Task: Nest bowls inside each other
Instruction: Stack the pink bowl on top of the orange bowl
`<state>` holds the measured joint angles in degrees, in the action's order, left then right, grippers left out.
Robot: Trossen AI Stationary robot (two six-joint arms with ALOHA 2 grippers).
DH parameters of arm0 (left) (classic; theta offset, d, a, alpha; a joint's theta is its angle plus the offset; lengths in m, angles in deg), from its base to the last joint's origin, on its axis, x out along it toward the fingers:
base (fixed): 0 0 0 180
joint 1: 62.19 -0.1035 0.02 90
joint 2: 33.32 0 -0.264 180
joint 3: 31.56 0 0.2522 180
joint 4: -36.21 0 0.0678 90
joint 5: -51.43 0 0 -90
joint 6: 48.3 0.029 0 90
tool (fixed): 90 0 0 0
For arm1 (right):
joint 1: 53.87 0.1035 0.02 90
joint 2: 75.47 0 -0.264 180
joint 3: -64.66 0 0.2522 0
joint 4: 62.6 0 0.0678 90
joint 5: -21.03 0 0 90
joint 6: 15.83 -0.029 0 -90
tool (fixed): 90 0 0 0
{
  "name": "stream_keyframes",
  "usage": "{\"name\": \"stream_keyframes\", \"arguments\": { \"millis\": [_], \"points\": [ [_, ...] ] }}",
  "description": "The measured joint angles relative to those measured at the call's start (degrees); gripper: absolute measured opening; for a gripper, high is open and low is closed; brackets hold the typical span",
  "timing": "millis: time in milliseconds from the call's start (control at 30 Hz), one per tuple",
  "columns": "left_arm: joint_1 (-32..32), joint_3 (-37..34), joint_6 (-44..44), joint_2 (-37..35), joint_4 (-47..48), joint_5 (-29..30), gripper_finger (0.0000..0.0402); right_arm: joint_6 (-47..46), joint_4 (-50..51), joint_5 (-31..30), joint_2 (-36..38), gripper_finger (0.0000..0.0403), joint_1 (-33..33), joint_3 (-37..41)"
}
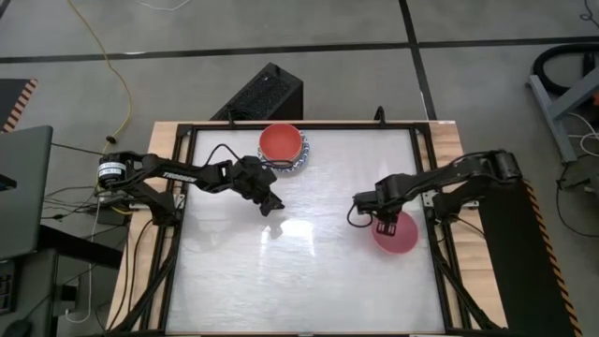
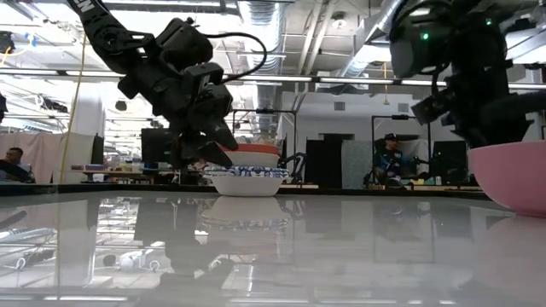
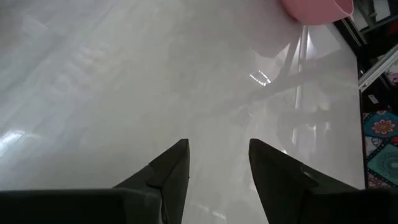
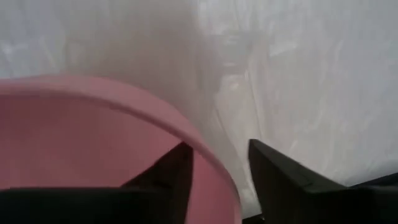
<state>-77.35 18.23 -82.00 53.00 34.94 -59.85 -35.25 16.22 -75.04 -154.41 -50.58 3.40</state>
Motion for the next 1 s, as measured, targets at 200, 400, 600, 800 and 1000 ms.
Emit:
{"name": "stream_keyframes", "arguments": {
  "millis": [200,400,600,800,1000],
  "points": [
    [0.0,0.0,-0.4,0.0,1.7,-0.1,0.0155,1.7,0.5,1.1,-3.2,0.005,0.0,-0.1],
    [0.0,0.0,-5.3,-0.3,1.6,-1.2,0.0155,1.8,0.0,2.9,-1.7,0.0018,-0.3,-0.5],
    [0.0,0.0,-7.6,-3.1,1.6,-1.4,0.0155,0.7,0.2,1.0,1.8,0.0007,-4.4,-4.2],
    [0.0,0.0,-9.3,-8.3,2.0,-1.0,0.0155,2.8,0.8,0.9,0.1,0.0007,-10.6,-10.6],
    [0.0,0.0,-9.9,-15.0,4.7,1.1,0.0155,11.8,2.9,2.9,-7.7,0.0007,-15.4,-21.2]
  ]
}}
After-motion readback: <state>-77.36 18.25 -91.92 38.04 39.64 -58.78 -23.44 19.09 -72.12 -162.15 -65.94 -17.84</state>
